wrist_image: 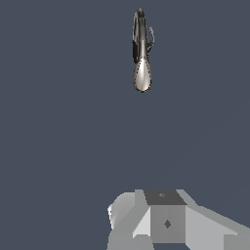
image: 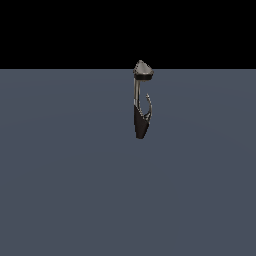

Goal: Turn on the faucet by rotating a designated handle.

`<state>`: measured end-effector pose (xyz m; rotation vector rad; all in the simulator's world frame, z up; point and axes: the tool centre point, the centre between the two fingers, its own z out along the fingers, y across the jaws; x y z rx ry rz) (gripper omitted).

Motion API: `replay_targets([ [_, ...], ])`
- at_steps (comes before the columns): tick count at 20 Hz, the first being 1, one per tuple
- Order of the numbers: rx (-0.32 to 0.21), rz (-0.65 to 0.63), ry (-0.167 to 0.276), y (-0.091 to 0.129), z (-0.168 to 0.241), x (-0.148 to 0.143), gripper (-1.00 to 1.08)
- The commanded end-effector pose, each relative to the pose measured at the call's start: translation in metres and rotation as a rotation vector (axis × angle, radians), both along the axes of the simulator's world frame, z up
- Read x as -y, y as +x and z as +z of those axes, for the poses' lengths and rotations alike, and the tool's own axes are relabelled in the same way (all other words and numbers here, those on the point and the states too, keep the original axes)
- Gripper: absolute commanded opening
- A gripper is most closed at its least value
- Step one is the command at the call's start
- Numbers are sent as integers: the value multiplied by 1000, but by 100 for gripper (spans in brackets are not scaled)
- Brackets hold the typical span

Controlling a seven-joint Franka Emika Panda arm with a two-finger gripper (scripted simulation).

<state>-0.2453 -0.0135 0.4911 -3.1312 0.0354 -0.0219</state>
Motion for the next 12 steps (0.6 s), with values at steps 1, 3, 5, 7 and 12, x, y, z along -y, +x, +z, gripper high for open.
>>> replay_targets([
  [1, 0, 0, 0, 0, 0, 0, -100],
  [3, -1, 1, 0, 1, -1, -2, -100],
  [5, -5, 5, 2, 2, -3, -6, -100],
  [7, -9, 11, 3, 5, -6, -13, -100],
  [12, -13, 16, 4, 6, -9, -18, -100],
])
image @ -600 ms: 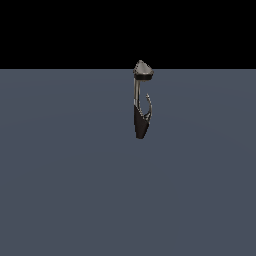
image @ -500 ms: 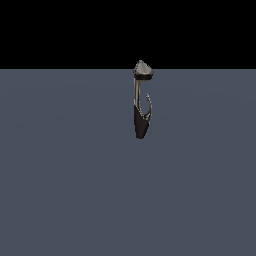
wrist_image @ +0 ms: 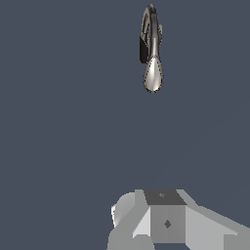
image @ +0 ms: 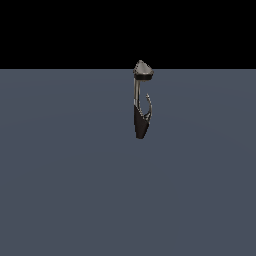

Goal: Turn on the faucet by rotating a designated handle.

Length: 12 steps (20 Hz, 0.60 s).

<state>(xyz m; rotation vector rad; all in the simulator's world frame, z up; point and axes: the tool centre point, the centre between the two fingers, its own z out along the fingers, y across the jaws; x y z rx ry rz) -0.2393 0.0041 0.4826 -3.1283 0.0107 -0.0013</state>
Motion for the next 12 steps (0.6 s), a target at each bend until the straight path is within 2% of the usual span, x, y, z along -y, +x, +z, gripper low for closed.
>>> replay_targets([
  [1, 0, -1, 1, 0, 0, 0, -100],
  [6, -5, -18, 12, 6, 0, -1, -100],
  [12, -23, -72, 46, 23, -1, -3, -100],
])
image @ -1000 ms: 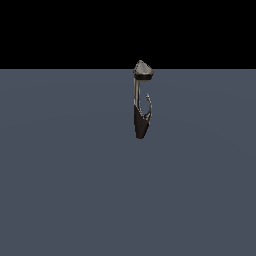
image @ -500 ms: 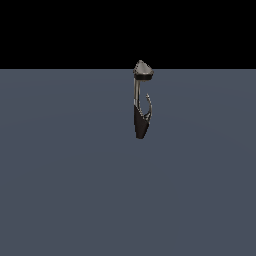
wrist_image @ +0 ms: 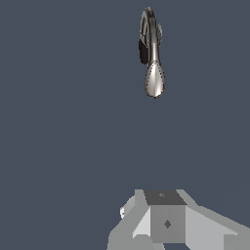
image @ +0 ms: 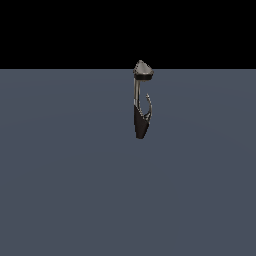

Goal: Turn on the faucet by rotating a designated handle.

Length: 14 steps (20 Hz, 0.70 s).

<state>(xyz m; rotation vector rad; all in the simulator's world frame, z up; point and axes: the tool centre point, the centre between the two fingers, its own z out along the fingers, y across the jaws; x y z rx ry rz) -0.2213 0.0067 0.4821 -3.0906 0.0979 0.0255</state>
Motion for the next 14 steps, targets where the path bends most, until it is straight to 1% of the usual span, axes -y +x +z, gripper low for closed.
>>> replay_targets([
  [1, -10, -28, 17, 9, -1, -1, -100],
  [7, -43, -127, 76, 41, -5, -3, -100],
  [14, -100, -283, 160, 91, -18, -2, -100],
])
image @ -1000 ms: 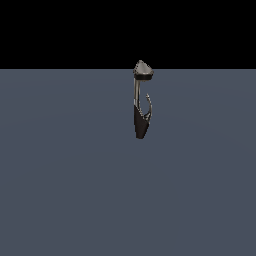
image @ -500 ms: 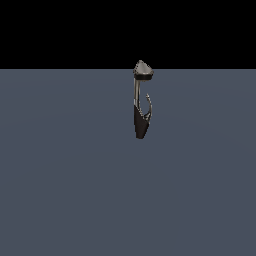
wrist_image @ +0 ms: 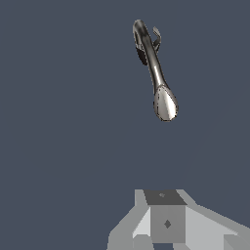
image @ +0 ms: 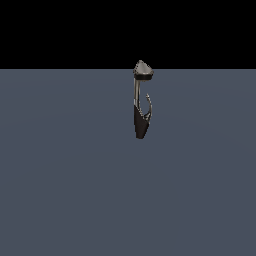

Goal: Turn on the faucet by rotating a designated handle.

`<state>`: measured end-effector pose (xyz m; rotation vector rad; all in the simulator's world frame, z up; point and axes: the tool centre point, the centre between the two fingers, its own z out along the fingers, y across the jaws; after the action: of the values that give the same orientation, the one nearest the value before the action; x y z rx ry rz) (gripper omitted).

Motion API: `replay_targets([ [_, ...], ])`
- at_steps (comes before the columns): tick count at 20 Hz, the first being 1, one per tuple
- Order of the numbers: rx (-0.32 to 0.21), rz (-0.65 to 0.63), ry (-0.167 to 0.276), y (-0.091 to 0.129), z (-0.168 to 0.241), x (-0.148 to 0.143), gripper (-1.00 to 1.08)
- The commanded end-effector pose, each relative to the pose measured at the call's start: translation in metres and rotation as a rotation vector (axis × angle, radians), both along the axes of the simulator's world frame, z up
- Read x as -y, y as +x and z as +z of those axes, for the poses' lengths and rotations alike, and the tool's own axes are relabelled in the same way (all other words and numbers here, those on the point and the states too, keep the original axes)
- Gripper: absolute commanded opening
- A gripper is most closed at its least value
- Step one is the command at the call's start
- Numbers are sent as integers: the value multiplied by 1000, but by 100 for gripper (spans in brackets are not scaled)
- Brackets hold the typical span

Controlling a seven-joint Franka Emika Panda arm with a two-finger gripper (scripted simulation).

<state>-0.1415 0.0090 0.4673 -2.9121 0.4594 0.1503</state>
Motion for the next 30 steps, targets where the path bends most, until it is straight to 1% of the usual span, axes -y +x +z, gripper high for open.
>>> replay_targets([
  [1, -22, -58, 30, 19, -6, 1, -100],
  [8, -88, -222, 111, 70, -29, 7, -100],
  [15, -161, -390, 186, 120, -61, 17, -100],
  [23, -252, -585, 266, 172, -108, 33, -100],
  [30, -337, -756, 332, 213, -158, 50, -100],
])
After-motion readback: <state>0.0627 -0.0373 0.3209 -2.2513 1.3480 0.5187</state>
